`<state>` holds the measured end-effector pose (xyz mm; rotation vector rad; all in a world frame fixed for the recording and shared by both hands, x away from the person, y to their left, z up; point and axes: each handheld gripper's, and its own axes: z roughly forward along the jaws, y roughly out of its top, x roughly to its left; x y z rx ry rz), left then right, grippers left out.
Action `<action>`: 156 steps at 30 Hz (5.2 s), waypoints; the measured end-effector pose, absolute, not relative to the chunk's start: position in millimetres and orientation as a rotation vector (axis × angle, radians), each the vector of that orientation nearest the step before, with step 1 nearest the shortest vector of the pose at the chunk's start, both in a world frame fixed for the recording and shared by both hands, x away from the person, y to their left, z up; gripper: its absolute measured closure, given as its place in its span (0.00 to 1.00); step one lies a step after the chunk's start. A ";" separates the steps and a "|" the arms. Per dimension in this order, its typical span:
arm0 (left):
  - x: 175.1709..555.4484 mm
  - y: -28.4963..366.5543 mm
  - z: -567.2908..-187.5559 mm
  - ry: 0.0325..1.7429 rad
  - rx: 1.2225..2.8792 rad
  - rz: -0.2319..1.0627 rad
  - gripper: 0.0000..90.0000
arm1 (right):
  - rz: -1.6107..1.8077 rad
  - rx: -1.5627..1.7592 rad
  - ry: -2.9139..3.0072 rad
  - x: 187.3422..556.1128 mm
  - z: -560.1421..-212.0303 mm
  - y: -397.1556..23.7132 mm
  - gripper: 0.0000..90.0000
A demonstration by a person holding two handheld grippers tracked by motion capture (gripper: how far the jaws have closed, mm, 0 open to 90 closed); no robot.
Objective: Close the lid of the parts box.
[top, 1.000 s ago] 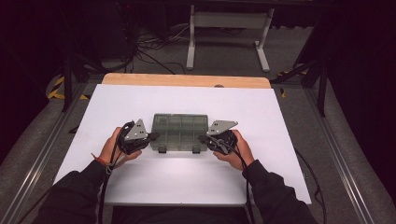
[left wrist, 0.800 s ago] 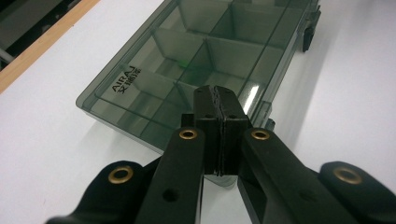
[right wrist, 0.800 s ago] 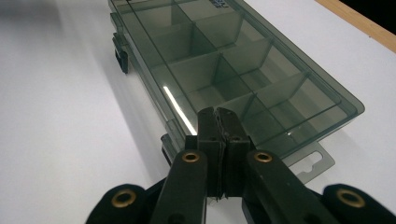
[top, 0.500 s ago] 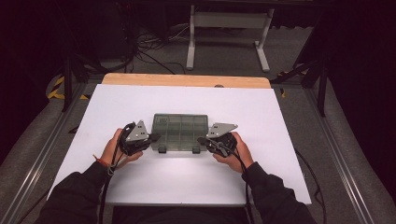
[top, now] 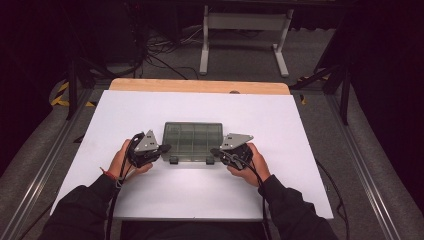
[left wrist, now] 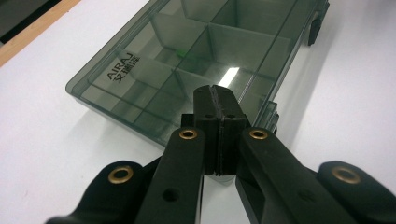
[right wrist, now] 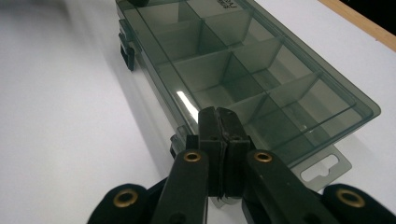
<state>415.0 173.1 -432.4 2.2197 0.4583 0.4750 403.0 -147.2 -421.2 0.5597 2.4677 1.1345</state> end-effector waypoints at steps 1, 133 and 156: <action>414.9 173.5 -432.4 0.458 2.220 0.481 1.00 | 1.135 0.559 2.467 402.9 -421.2 -147.4 1.00; 387.1 191.5 -404.8 0.502 2.046 0.651 0.06 | 1.101 0.716 2.106 383.4 -397.2 -193.0 0.10; 369.1 209.1 -412.1 0.498 2.085 0.708 0.05 | 1.051 0.699 2.075 363.8 -403.2 -212.1 0.08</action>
